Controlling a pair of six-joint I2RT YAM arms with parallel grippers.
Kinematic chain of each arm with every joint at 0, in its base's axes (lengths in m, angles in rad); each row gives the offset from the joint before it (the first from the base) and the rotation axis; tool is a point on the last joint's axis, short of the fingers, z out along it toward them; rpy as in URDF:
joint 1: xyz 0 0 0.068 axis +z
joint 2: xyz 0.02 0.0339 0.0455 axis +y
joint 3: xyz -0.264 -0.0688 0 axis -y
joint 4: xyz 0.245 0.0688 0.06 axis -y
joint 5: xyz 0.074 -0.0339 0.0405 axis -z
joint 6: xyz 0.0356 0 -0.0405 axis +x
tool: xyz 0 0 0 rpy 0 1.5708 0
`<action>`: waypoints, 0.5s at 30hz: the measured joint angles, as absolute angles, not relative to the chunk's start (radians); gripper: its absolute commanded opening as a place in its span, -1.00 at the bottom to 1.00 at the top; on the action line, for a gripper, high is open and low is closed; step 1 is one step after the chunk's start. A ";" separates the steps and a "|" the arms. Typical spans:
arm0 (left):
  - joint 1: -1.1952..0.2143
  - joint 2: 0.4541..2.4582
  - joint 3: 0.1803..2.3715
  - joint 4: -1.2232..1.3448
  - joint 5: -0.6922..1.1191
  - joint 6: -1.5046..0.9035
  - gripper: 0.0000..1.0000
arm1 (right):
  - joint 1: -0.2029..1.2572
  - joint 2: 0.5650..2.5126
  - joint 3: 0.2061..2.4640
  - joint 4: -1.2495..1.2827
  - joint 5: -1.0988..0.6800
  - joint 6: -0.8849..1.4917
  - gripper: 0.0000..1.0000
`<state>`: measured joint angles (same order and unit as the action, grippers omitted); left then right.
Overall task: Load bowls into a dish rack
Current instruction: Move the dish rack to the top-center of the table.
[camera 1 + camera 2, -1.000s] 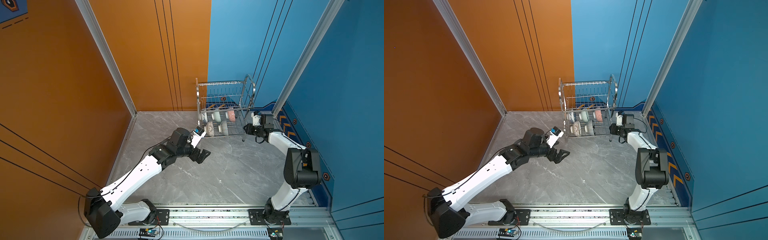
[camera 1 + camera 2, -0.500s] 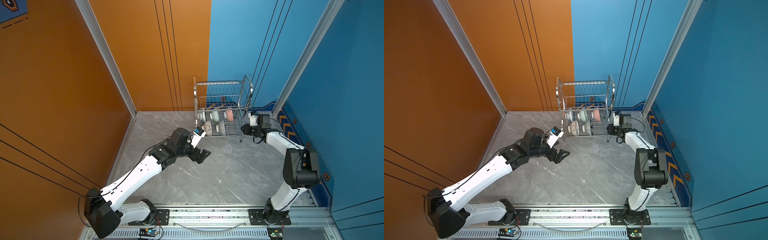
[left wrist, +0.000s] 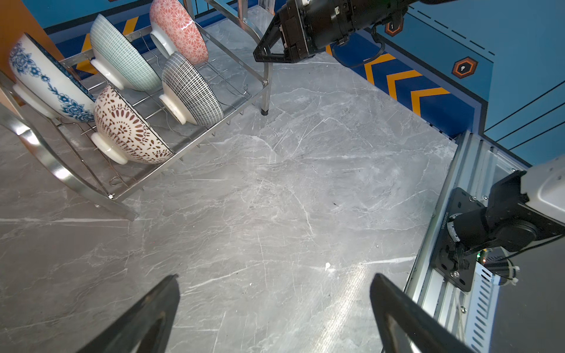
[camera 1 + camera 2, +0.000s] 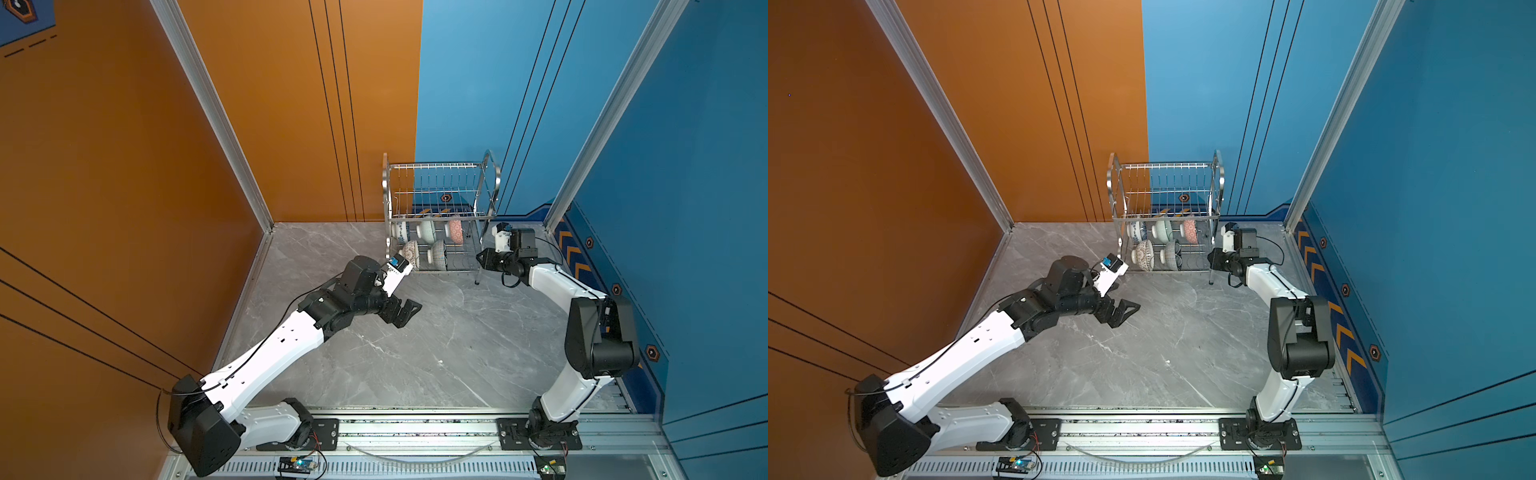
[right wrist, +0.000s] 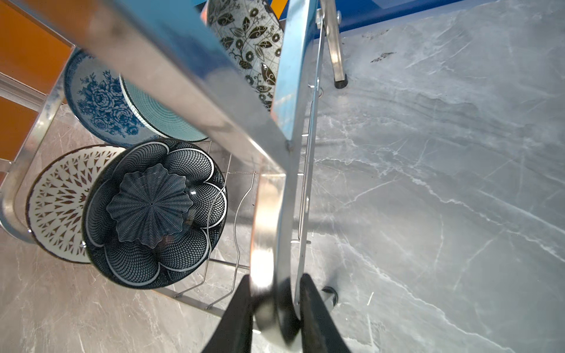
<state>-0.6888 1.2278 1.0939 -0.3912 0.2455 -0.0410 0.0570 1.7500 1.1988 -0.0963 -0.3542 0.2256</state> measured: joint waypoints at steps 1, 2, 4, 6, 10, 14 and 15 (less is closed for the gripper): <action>-0.689 1.228 1.094 -0.391 0.245 -0.041 0.96 | 0.057 1.747 1.198 -0.096 -0.355 0.226 -0.37; -0.689 1.227 1.094 -0.391 0.245 -0.041 0.96 | 0.057 1.743 1.196 -0.096 -0.355 0.228 -0.33; -0.690 1.227 1.094 -0.391 0.245 -0.041 0.96 | 0.051 1.732 1.196 -0.097 -0.363 0.231 -0.14; -0.691 1.227 1.094 -0.391 0.245 -0.041 0.96 | 0.043 1.714 1.196 -0.097 -0.369 0.237 -0.08; -0.693 1.227 1.094 -0.391 0.245 -0.041 0.96 | 0.014 1.666 1.195 -0.097 -0.391 0.233 -0.12; -0.694 1.227 1.094 -0.391 0.240 -0.035 0.96 | -0.019 1.604 1.172 -0.095 -0.424 0.234 -0.09; -0.694 1.227 1.094 -0.391 0.237 -0.030 0.96 | -0.023 1.586 1.161 -0.095 -0.432 0.234 -0.09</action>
